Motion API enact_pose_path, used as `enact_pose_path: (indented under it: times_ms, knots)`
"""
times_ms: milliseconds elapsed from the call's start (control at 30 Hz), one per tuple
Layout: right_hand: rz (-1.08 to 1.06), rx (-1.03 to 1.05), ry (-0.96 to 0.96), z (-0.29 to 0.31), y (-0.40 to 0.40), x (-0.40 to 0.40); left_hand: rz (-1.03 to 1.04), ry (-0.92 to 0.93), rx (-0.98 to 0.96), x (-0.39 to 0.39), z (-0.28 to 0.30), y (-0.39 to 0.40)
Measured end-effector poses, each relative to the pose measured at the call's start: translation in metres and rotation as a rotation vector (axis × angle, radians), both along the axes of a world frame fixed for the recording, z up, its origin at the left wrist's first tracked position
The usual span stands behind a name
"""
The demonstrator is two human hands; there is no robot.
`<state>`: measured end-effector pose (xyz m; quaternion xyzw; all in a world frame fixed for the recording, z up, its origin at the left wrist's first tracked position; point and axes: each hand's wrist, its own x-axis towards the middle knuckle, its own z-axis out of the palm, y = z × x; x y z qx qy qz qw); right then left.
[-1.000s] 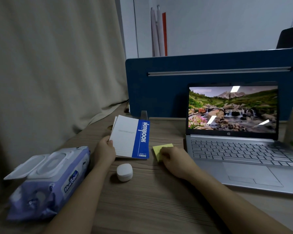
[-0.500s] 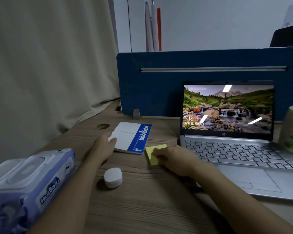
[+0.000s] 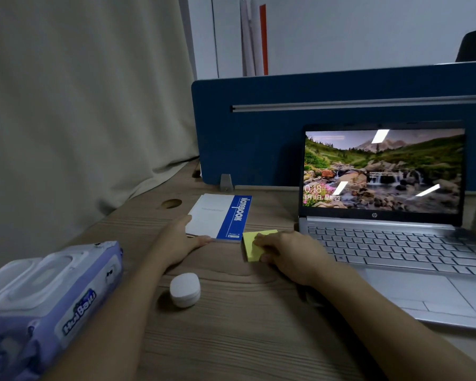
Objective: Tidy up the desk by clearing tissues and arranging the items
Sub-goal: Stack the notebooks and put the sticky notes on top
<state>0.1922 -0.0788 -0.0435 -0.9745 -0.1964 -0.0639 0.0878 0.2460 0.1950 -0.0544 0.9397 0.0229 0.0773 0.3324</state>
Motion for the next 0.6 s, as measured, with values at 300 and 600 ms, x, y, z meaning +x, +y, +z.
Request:
enact_pose_path:
  times_ms: [300, 600]
  knots:
    - [-0.001, 0.011, -0.038, -0.002, 0.002, -0.003, 0.109, -0.062, 0.217, 0.004, 0.0, -0.013]
    - [0.017, 0.09, -0.003, -0.002, 0.001, -0.002, 0.097, -0.091, 0.136, -0.001, 0.007, -0.015]
